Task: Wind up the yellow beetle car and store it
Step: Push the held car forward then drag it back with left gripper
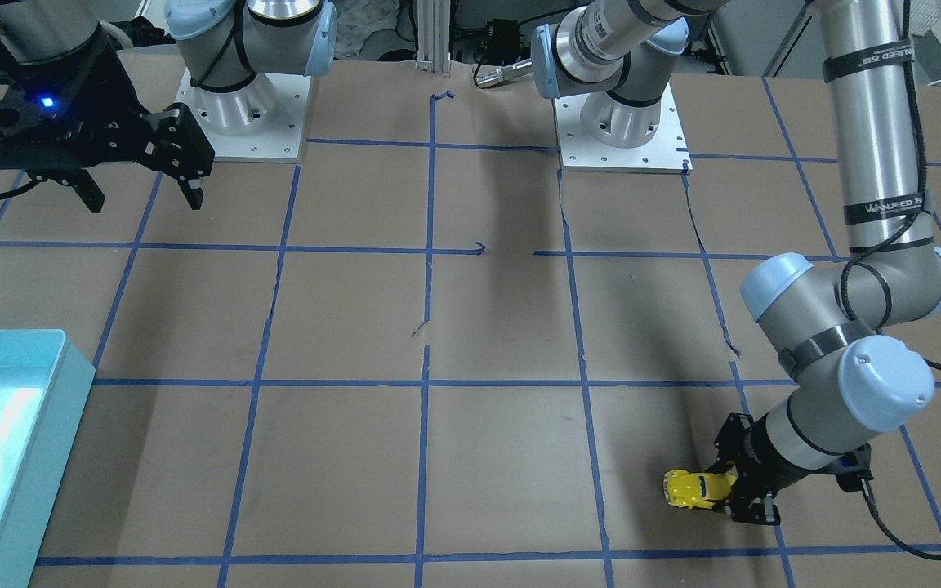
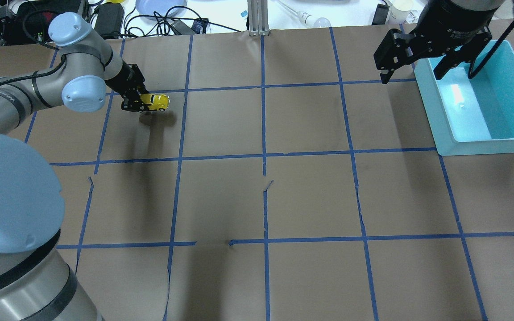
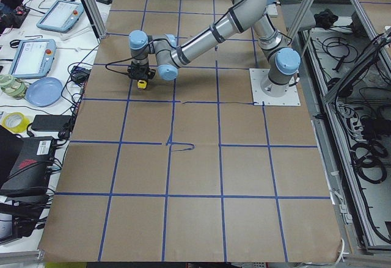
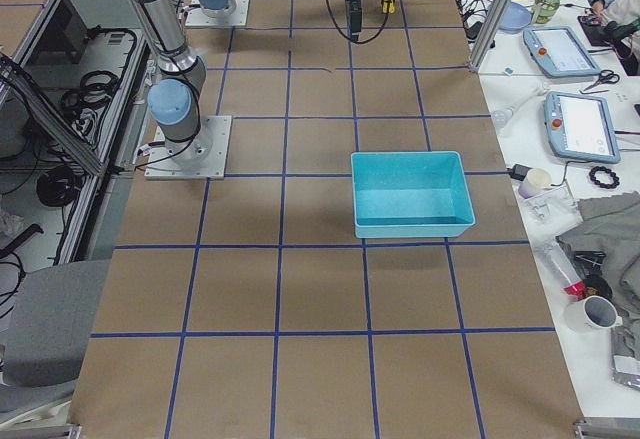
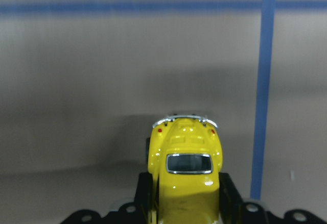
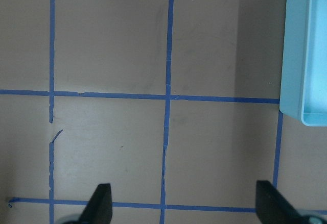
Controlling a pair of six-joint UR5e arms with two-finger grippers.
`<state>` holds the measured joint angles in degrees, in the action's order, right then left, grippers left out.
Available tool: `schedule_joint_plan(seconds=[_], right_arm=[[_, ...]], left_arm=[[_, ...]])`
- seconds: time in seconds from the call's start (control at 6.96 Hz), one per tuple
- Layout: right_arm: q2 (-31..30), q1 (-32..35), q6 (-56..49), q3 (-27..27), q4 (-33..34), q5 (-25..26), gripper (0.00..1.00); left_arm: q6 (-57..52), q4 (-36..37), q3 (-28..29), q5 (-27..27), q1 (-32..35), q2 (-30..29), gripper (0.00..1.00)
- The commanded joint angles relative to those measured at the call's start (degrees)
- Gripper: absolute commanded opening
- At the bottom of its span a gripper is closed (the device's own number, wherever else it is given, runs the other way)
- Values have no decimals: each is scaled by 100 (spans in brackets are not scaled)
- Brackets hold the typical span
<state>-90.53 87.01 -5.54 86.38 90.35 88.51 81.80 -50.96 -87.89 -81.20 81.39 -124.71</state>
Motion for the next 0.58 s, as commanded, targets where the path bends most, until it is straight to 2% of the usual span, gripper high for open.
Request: schedule_joint_plan(seconds=[0.0, 0.43], right_arm=[[0, 0, 0, -7, 0, 0, 100], [0, 0, 0, 1, 0, 0, 100]], left_arm=[[486, -11, -61, 462, 395, -27, 0], [311, -90, -53, 325, 378, -176, 0]])
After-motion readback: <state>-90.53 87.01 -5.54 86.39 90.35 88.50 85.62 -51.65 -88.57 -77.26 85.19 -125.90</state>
